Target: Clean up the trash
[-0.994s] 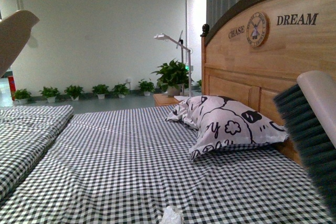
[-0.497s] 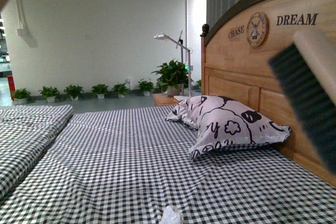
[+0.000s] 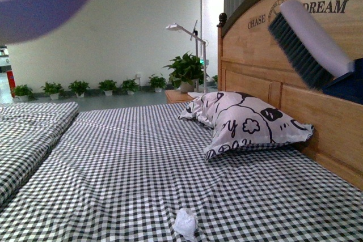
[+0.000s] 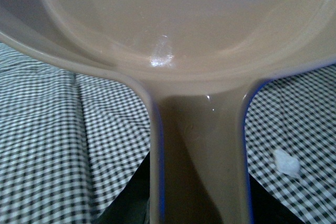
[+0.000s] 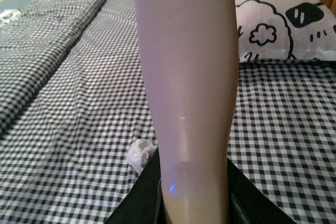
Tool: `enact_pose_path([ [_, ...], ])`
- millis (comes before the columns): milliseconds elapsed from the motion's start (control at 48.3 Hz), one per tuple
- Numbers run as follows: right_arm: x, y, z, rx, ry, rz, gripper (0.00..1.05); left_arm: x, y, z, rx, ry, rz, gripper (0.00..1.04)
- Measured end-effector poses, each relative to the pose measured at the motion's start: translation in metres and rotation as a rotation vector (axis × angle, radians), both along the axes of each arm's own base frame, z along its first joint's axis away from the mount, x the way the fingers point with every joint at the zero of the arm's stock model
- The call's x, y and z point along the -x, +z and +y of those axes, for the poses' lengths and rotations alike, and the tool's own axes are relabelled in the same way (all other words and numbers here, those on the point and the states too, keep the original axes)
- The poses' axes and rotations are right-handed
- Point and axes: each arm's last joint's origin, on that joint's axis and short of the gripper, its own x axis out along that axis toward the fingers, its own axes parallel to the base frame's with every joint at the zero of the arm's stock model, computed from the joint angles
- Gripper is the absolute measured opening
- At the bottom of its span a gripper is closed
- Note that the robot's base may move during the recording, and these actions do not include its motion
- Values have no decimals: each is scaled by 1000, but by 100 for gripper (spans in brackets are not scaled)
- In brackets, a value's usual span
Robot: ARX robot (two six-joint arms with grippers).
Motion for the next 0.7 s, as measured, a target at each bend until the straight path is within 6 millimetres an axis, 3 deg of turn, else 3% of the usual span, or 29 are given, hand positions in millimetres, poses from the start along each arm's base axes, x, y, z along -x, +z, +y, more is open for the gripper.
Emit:
enact_pose_path([
  [166,-47,-22,13,43,-23,111,19,-40,-50,-18,-119,-106,125,23],
  [228,-66,-44,21,70,-36,179,19,-54,-80,-24,-185,-171,201,23],
  [373,-93,-88,37,110,-19,326,19,-67,-122,-32,-287,-343,337,23],
  [704,-125,-123,56,161,-17,447,19,-87,-147,-30,-511,-506,396,23],
])
